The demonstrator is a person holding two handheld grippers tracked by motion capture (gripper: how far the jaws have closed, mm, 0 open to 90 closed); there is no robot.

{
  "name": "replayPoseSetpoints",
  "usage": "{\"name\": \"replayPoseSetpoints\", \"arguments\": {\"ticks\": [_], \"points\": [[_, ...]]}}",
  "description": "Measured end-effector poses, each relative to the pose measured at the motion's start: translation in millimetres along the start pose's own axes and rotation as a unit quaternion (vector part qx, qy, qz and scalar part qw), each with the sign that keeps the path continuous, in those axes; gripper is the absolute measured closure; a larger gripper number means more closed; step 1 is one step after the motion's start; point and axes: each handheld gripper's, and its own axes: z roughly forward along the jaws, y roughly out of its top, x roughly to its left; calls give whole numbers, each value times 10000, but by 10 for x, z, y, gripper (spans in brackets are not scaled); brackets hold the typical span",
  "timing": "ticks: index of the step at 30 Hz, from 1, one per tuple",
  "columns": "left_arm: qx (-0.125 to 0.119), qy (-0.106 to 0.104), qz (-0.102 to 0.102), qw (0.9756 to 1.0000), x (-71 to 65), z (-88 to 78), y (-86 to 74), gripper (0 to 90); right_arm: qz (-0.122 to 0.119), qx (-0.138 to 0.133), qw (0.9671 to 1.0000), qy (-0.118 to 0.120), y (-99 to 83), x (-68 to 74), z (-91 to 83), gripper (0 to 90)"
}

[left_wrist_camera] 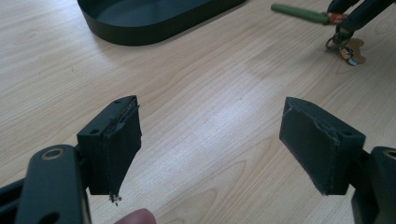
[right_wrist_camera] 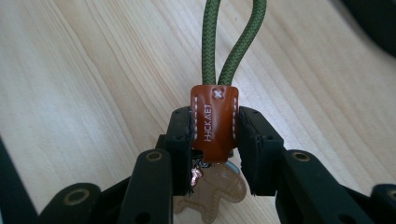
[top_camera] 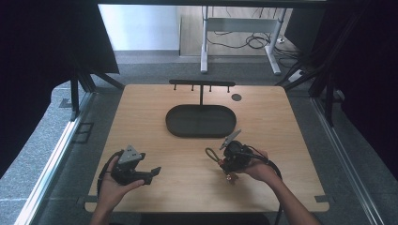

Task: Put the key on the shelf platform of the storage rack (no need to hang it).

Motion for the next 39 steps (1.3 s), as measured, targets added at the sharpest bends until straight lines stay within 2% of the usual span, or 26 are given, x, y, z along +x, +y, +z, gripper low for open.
{"name": "replayPoseSetpoints", "arguments": {"ticks": [10, 23, 39], "points": [[17, 5, -4, 10000, 4, 12, -4, 211, 56, -275, 9996, -60, 24, -54, -215, 674], [19, 5, 5, 10000, -7, 3, 2, 211, 45, -580, 9983, -11, 126, -95, -465, 674], [-6, 1, 5, 10000, -4, -3, 1, 210, -38, -747, 9972, 35, 342, -137, -573, 674]]}}
